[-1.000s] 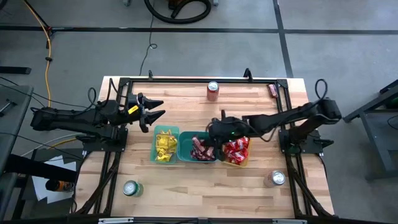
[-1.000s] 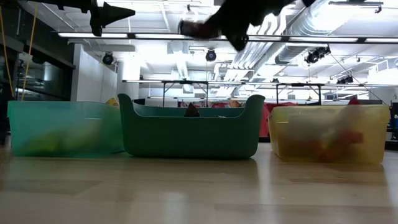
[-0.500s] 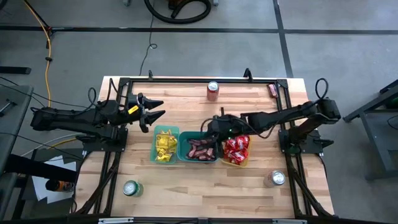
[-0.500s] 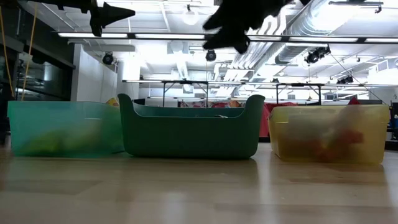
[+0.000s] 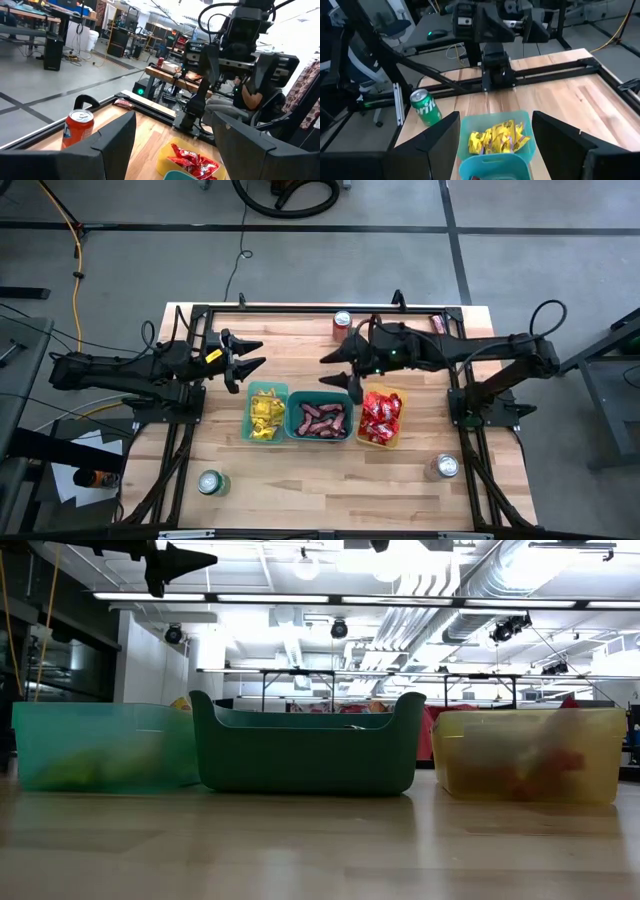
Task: Sort candy
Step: Put the brown chocolate into the green bin
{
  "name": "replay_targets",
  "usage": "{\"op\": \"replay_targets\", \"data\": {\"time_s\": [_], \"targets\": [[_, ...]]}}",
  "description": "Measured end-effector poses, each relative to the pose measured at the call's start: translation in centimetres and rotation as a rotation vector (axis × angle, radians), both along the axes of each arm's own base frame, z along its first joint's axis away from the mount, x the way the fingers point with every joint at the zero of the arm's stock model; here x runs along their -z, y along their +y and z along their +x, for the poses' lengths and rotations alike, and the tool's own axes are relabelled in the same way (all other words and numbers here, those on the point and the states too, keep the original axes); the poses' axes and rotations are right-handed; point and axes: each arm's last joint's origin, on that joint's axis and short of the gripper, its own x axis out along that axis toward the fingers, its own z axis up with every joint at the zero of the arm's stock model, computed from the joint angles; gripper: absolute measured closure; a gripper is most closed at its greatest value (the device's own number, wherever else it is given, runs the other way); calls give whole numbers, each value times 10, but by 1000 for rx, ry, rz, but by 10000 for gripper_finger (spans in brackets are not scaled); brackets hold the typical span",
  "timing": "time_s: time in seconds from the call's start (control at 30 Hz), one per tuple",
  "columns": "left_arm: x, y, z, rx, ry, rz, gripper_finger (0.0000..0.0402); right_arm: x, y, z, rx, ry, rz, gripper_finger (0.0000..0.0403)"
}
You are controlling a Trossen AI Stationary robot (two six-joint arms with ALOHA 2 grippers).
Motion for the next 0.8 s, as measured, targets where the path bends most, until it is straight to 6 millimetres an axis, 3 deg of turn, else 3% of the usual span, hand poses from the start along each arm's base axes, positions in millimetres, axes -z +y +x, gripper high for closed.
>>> {"op": "replay_targets", "data": {"time_s": [0.53,0.67,0.8], "targets": [[1,0,0,-2,8,0,156,0,-2,-9,14,73,19,160],[1,0,0,-1,4,-15,156,1,-4,-16,123,119,50,160],[1,0,0,0,7,-16,156,9,-11,-24,393,208,54,160]]}}
